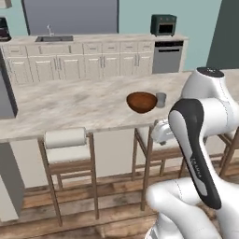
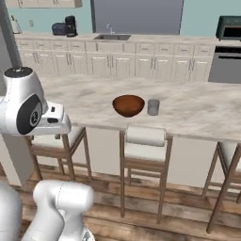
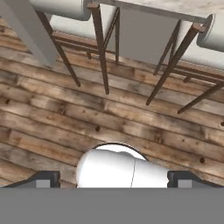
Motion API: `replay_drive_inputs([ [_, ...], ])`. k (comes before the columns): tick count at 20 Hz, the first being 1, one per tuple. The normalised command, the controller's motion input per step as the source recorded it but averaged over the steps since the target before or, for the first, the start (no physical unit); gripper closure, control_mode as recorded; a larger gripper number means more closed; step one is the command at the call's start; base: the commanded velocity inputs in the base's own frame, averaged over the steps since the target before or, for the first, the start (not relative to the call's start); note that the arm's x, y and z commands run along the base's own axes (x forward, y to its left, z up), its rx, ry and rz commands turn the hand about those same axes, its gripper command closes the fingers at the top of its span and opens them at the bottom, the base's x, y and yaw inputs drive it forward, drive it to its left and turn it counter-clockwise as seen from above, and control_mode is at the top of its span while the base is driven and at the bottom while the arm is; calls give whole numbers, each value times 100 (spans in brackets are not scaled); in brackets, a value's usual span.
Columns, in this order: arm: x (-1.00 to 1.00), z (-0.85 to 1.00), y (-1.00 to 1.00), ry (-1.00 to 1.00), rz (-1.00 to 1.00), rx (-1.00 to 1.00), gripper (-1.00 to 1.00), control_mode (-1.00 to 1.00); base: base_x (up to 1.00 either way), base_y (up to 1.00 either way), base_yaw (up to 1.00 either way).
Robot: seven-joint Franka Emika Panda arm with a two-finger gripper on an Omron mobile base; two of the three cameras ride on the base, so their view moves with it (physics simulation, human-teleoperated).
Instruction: There is a bowl on the dining counter. Grab a lemon wedge from the fridge and place it in the bowl. Then get the liquor bottle and glass cup from the cabinet and place them next to the bowl.
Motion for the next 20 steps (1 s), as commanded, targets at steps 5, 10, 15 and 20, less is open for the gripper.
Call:
replay_drive_inputs([
  [5, 0, 0, 0, 0, 0, 0, -100, 100, -88, 100, 8],
  [10, 0, 0, 0, 0, 0, 0, -100, 100, -48, 100, 2],
  [15, 0, 0, 0, 0, 0, 0, -100, 100, -4, 100, 0],
  [20, 0, 0, 0, 0, 0, 0, -100, 100, 13, 100, 0],
])
